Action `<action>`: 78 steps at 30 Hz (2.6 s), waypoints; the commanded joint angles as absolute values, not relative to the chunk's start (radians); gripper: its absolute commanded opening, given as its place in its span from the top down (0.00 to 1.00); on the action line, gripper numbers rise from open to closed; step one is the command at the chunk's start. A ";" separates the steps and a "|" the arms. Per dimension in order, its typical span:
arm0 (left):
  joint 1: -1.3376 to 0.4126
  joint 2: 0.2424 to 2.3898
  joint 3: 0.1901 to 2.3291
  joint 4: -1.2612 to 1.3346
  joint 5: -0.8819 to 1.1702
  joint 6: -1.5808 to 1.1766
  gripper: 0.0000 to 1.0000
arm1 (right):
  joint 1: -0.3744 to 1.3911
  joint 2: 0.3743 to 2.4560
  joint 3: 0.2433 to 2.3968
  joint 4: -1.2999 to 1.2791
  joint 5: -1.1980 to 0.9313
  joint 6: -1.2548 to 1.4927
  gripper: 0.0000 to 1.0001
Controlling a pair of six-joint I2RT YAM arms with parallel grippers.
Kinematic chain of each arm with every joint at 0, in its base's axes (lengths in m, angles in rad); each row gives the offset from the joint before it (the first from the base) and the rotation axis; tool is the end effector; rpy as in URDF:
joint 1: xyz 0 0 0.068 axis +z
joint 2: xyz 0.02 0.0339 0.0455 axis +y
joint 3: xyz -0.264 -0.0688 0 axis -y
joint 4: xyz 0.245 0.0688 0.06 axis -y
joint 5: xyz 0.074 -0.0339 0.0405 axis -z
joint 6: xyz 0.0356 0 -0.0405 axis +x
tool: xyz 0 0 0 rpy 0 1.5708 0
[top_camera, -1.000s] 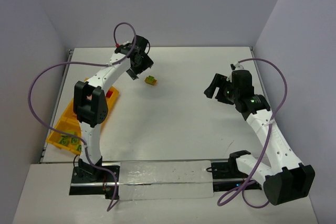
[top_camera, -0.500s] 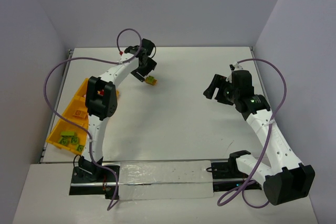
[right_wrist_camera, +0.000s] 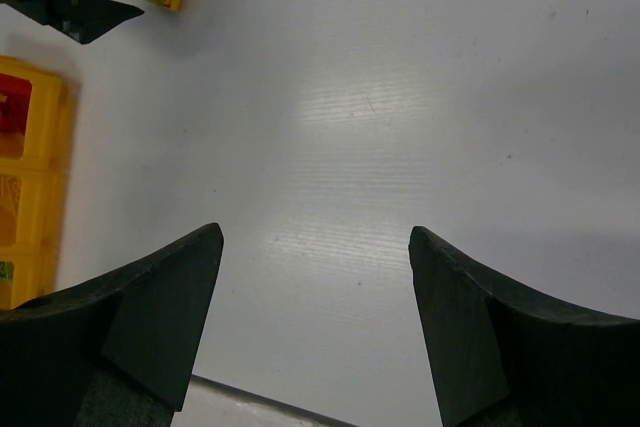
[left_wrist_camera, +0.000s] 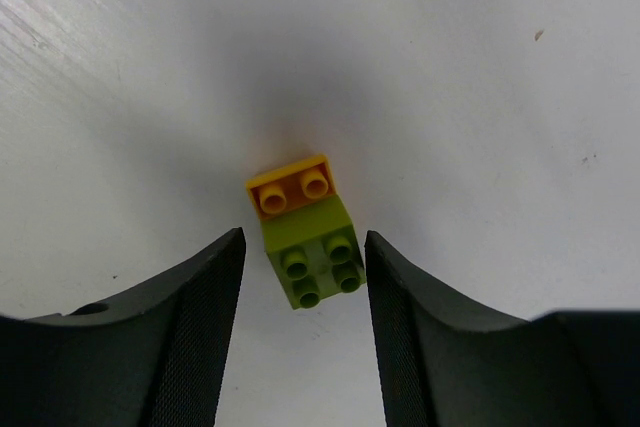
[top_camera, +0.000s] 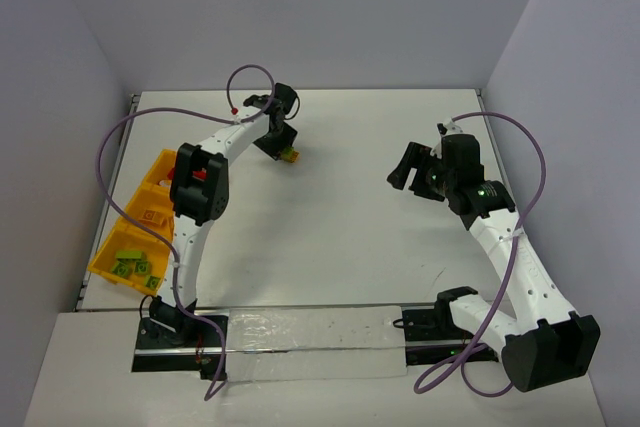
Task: Sort the legos into containers by color
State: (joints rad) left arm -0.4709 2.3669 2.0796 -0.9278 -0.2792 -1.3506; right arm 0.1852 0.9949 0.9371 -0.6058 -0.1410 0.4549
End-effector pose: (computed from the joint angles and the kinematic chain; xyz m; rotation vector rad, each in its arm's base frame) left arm 0.4485 -0.2173 0.1848 -1.2122 2.4157 -0.1509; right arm 0.2058 0.0437 0.3134 0.2281 2.2635 0.5011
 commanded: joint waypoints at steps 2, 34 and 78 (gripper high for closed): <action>-0.480 2.369 2.113 -0.881 -0.266 -1.346 0.44 | 0.181 0.975 0.961 -0.599 -0.145 0.446 0.18; -0.480 1.678 1.587 -0.095 0.884 -0.764 1.00 | 0.201 1.221 0.997 0.215 -0.942 0.870 0.20; -0.415 1.585 1.529 0.014 0.991 -0.810 1.00 | 0.215 1.392 1.011 0.606 -0.998 1.109 1.00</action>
State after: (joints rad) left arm -0.4583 1.6565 1.4849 0.1405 1.0356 -0.9438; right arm 0.2079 1.5026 0.9247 1.0592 -1.0579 1.4786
